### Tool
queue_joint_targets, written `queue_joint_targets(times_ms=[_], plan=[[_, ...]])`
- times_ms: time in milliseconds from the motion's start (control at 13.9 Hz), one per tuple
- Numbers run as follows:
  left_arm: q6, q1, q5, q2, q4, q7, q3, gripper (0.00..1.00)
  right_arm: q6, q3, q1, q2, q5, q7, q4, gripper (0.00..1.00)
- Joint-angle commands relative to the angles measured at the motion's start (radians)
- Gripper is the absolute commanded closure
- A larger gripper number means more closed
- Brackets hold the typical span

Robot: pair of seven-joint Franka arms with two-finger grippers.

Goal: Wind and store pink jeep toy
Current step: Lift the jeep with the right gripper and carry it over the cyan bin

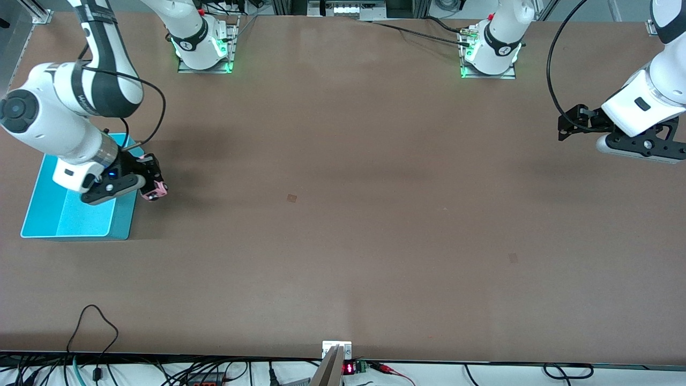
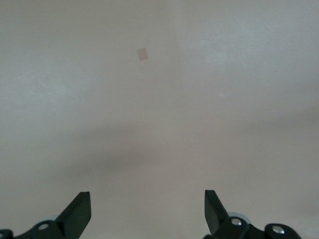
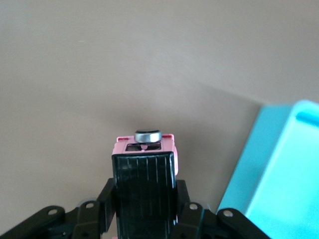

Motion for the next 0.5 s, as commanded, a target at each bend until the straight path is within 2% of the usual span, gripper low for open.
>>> queue_joint_targets(times_ms=[0,143,430], plan=[[-0.018,-0.001,0.013,0.000,0.017,0.021,0.002,0.00,-0.026,-0.043,-0.039,-0.019,-0.040,0.085,-0.006,1.00],[-0.018,-0.001,0.013,0.000,0.017,0.021,0.002,0.00,0.008,-0.051,-0.107,-0.008,-0.126,0.102,-0.008,1.00],[-0.018,-0.001,0.013,0.000,0.017,0.019,0.002,0.00,0.054,-0.053,-0.211,0.027,-0.140,0.086,-0.018,1.00]])
